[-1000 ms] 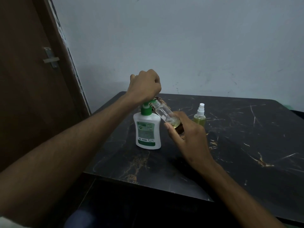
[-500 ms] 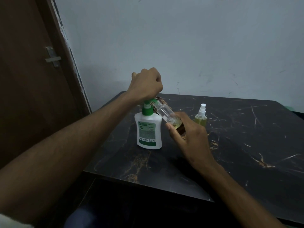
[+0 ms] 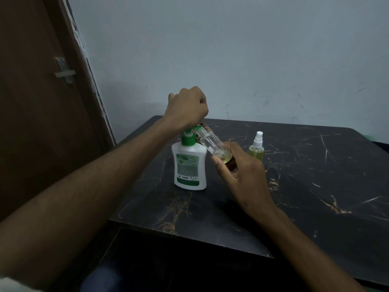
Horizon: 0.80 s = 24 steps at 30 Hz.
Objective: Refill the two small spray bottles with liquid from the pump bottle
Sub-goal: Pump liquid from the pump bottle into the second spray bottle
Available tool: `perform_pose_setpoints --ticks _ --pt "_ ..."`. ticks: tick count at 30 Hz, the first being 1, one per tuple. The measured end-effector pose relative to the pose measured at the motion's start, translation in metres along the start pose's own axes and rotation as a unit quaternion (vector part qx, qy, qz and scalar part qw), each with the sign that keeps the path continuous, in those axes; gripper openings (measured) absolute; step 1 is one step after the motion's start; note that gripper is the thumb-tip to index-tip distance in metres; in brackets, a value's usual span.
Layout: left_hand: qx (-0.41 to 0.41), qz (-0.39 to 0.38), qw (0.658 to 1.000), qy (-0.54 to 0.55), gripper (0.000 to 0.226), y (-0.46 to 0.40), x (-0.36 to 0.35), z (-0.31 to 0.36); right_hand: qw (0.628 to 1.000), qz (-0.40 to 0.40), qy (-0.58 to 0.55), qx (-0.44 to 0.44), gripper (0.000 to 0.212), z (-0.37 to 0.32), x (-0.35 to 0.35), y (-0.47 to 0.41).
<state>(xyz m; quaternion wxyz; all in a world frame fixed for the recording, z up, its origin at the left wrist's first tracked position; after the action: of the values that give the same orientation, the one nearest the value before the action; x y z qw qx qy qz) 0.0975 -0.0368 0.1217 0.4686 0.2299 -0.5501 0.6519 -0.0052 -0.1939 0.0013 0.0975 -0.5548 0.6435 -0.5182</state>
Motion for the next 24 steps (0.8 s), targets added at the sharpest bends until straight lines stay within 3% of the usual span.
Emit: perform_pose_setpoints --ticks 24 --pt "-0.007 -0.014 1.000 -0.001 0.020 0.0025 -0.0005 0.0009 1.000 0.001 0.009 -0.001 0.033 0.0014 -0.0008 0.0001"
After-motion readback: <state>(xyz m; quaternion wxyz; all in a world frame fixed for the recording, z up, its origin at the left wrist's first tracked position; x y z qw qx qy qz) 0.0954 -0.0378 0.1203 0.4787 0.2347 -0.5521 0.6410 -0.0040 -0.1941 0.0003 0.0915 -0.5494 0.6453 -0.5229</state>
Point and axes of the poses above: each hand's wrist, its own y-axis away from the middle knuckle, its own x-axis out of the back of the hand, z = x × y, the point moved 6 cm from there along -y, towards the middle knuckle, and after that the axes turned 2 degrees about x, right-handed, at the moved point
